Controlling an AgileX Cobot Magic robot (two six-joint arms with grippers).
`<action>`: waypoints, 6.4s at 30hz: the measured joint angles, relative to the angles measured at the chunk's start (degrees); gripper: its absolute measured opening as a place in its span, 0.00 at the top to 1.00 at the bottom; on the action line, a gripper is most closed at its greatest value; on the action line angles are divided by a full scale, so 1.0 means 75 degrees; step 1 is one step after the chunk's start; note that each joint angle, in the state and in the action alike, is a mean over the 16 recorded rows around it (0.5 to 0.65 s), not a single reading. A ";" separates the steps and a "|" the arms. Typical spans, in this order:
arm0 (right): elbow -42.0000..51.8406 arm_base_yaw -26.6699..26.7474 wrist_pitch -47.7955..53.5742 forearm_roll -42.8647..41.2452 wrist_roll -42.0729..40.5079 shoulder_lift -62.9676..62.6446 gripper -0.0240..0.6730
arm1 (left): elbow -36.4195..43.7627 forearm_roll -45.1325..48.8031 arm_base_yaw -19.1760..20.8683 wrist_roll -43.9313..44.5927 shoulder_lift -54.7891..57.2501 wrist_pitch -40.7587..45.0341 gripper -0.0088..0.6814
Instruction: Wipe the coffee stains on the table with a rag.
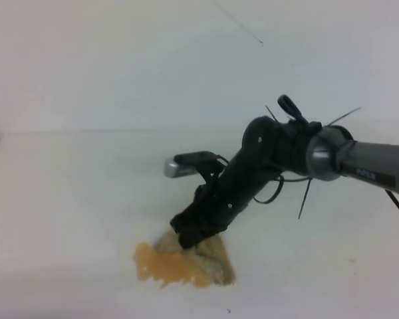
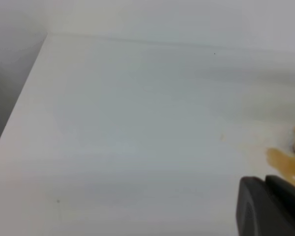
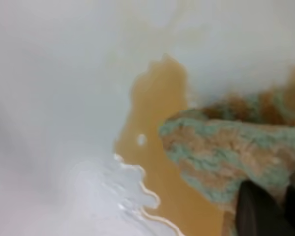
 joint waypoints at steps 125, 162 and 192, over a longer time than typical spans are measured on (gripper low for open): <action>-0.2811 0.0976 0.1353 -0.3924 0.2384 0.1433 0.93 | 0.0000 0.0000 0.0000 0.0000 0.0000 0.0000 0.99; 0.1092 0.2379 -0.1993 -0.3634 0.2494 -0.0603 0.94 | 0.0000 0.0000 0.0000 0.0000 0.0000 0.0000 0.99; 0.2829 0.0430 -0.1590 -0.3550 0.1583 -0.2238 0.94 | 0.0000 0.0000 0.0000 0.0000 0.0000 0.0000 0.99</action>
